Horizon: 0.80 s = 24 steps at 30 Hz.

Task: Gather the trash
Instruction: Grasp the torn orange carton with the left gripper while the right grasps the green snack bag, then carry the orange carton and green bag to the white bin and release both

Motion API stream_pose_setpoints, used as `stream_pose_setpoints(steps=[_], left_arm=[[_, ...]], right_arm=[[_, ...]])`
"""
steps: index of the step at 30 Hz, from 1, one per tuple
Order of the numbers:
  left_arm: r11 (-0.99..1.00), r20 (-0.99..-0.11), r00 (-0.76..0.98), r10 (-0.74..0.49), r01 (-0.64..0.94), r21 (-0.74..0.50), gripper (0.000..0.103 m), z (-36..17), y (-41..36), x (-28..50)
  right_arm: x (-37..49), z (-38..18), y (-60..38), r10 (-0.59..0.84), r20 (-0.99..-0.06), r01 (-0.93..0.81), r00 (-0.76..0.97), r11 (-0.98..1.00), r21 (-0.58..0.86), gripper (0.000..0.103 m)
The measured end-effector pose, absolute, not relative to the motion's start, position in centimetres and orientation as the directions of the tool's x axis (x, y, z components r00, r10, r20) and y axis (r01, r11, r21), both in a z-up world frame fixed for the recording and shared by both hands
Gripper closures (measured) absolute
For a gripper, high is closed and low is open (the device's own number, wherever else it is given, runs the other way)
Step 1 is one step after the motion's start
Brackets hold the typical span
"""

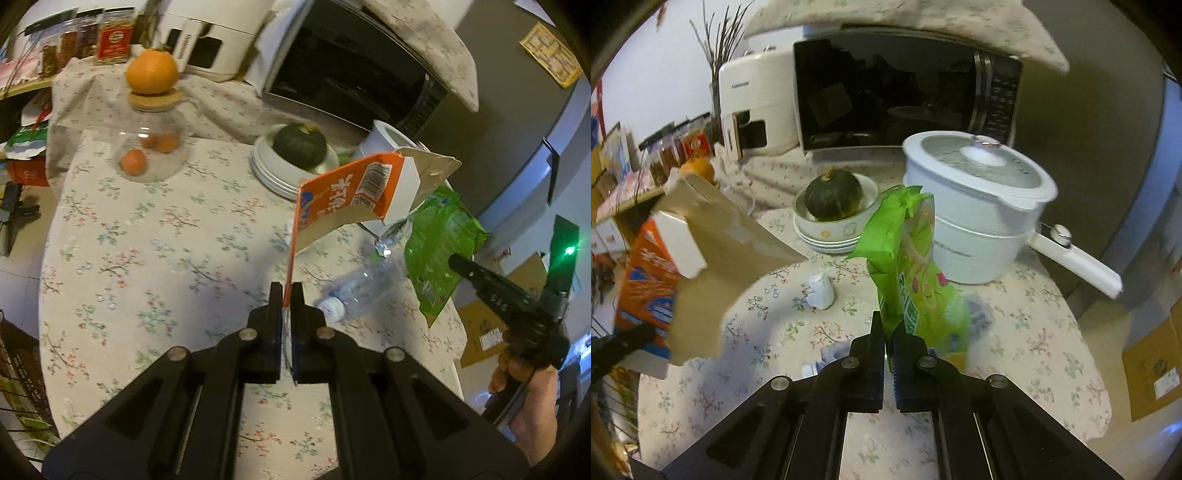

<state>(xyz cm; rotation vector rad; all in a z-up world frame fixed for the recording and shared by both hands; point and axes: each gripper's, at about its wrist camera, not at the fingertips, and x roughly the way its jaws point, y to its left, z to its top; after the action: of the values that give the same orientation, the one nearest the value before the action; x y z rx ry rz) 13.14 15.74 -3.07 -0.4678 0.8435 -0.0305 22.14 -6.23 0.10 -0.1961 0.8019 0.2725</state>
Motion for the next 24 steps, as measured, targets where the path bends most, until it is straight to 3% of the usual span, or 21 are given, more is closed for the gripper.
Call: stream_pose_setpoints(steps=[19, 24], left_arm=[[0.921, -0.731, 0.602, -0.32, 0.016, -0.39, 0.099, -3.9, 6.7, 14.1], [0.922, -0.744, 0.567, -0.352, 0.075, -0.38, 0.099, -4.4, 4.1, 14.0]], right_arm=[[16.1, 1.0, -18.6, 0.187, -0.696, -0.194, 0.694, 0.978, 0.07, 0.099], [14.9, -0.3, -22.0, 0.174, -0.743, -0.126, 0.647, 0.985, 0.121, 0.099]])
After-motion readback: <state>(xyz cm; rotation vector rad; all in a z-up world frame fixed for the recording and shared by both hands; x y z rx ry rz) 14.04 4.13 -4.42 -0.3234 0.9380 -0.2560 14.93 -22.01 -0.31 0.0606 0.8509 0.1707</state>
